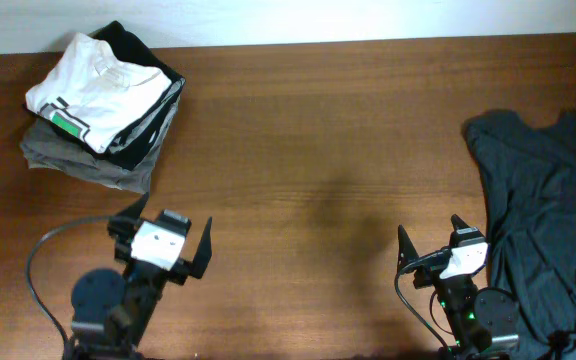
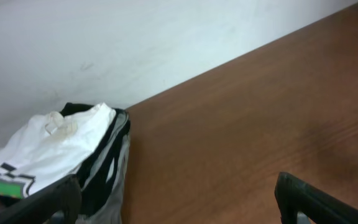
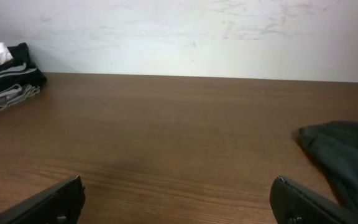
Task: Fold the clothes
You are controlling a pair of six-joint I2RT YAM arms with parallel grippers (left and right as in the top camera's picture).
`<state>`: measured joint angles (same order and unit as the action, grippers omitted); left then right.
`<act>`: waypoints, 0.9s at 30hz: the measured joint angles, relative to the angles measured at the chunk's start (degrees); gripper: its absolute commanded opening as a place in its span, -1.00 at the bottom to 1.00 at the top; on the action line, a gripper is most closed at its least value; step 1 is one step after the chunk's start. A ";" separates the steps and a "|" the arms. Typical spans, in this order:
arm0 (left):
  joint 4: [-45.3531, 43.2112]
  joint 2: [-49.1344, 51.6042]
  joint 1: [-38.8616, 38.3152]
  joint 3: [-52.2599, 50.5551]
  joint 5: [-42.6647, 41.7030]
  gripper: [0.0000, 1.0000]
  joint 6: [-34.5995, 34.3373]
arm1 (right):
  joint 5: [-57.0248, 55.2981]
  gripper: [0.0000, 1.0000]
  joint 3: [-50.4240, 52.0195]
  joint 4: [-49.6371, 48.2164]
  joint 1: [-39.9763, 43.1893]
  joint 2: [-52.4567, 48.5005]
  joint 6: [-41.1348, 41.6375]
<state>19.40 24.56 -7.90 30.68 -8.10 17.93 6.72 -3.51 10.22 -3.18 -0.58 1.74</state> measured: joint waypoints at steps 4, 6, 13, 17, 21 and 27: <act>-5.53 -10.38 0.22 -9.60 1.90 0.98 0.02 | 0.02 0.97 0.00 0.02 0.04 -0.02 -0.02; -7.85 -13.66 0.96 -13.77 2.43 0.98 0.02 | 0.02 0.97 0.00 0.02 0.04 0.00 0.00; -11.52 -23.71 1.95 -26.21 2.82 0.99 0.00 | 0.02 0.97 0.00 0.00 0.04 0.00 0.00; -11.82 -23.71 1.95 -28.17 2.82 0.98 -0.02 | 0.02 0.97 0.00 0.02 0.04 0.00 -0.02; -11.89 -23.71 1.95 -28.17 2.82 0.99 -0.02 | 0.02 0.97 0.00 0.02 0.04 0.00 0.00; -11.89 -23.71 1.95 -28.17 2.82 0.98 -0.02 | 0.02 0.97 0.00 0.02 0.04 0.00 -0.02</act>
<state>7.51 0.84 -5.96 2.50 -5.28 17.91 6.74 -3.51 10.24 -3.14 -0.58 1.72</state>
